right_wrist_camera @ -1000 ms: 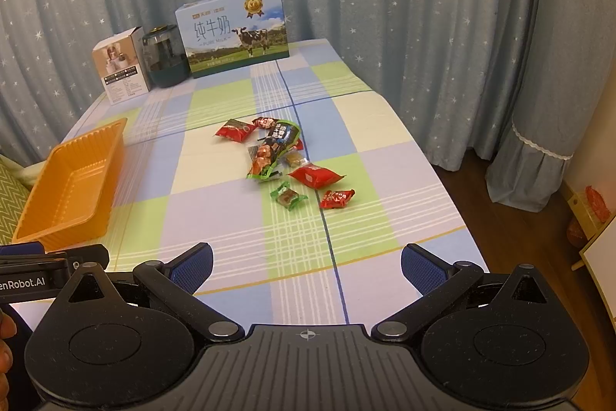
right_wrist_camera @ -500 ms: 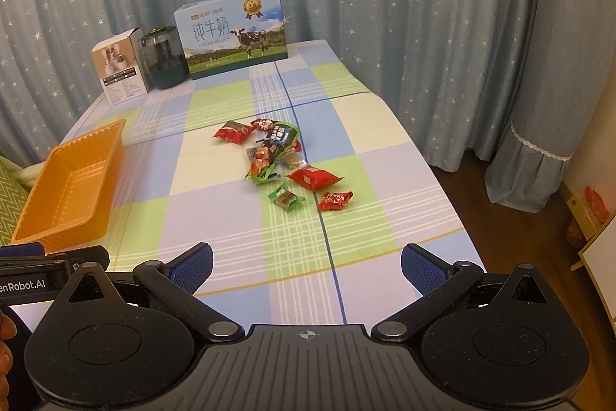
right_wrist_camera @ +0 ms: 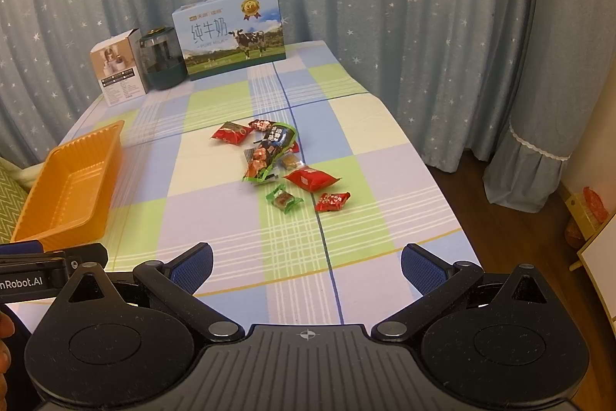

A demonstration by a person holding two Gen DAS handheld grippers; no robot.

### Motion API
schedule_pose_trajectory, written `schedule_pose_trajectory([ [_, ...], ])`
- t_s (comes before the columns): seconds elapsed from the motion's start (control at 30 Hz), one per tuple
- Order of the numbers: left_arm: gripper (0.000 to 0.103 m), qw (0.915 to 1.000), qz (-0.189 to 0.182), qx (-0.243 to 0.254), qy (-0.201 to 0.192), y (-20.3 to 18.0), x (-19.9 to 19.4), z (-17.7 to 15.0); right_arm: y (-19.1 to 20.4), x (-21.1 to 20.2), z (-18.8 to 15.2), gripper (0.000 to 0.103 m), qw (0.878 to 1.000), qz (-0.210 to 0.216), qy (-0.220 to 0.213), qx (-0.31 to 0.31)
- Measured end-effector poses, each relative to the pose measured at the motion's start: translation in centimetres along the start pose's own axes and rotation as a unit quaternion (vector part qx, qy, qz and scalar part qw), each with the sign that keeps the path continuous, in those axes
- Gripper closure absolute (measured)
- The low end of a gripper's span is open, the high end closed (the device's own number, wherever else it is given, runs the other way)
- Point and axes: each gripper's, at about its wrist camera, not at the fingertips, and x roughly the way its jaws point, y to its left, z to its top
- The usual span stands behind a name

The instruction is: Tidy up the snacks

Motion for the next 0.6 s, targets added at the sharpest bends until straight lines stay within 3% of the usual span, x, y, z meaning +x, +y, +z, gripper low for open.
schedule_pose_trajectory([
  [0.6, 0.0, 1.0, -0.002, -0.002, 0.0, -0.24, -0.02, -0.05, -0.17, 0.12, -0.04, 0.0, 1.0, 0.0, 0.001, 0.0],
])
